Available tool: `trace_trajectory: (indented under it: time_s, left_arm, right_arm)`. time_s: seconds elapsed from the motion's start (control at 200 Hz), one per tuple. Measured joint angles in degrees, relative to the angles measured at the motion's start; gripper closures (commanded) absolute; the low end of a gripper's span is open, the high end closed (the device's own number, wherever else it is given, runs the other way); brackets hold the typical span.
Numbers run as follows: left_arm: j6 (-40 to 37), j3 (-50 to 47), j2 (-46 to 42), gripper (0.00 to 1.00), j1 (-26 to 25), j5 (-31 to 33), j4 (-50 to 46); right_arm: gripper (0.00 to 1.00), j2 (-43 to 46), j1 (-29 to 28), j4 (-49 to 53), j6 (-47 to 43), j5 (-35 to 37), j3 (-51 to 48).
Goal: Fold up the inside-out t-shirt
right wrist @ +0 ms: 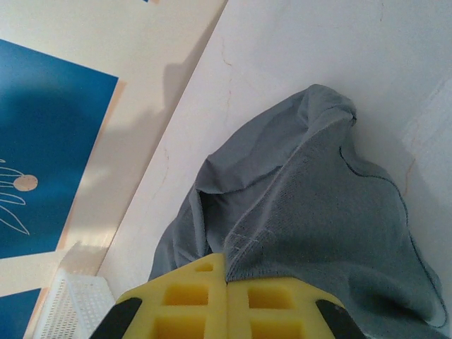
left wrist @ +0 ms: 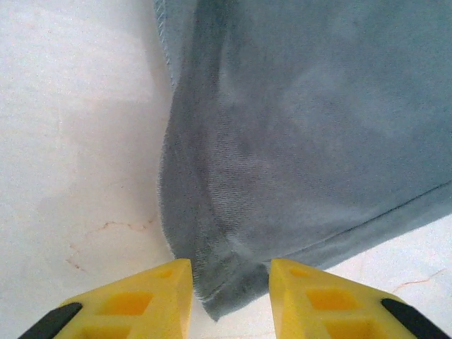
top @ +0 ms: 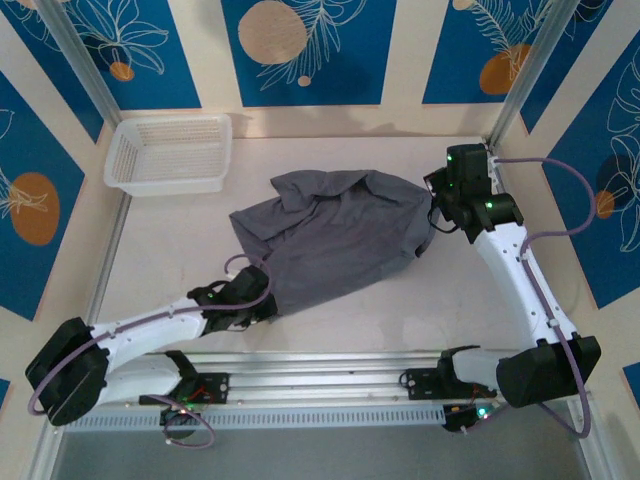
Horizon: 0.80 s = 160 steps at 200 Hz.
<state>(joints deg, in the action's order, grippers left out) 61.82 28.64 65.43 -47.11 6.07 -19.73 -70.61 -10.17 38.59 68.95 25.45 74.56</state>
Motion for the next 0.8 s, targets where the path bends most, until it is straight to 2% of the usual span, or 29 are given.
trace_trajectory:
  time_s: [0.08,0.205,0.55,0.8]
  left_arm:
    - [0.5,0.0,1.6,0.61,0.0,0.0,-0.8]
    - [0.9,0.0,2.7,0.66,0.0,0.2,-2.6]
    - [2.0,0.0,3.5,0.72,0.0,-0.5,1.0]
    - [2.4,0.0,3.7,0.61,0.0,-0.7,0.8]
  right_arm:
    - [1.00,0.0,0.0,0.0,0.0,0.0,0.0]
    - [1.00,0.0,-0.3,0.0,0.0,0.0,0.0]
    - [1.00,0.0,-0.4,0.0,0.0,0.0,0.0]
    - [1.00,0.0,-0.4,0.0,0.0,0.0,0.0]
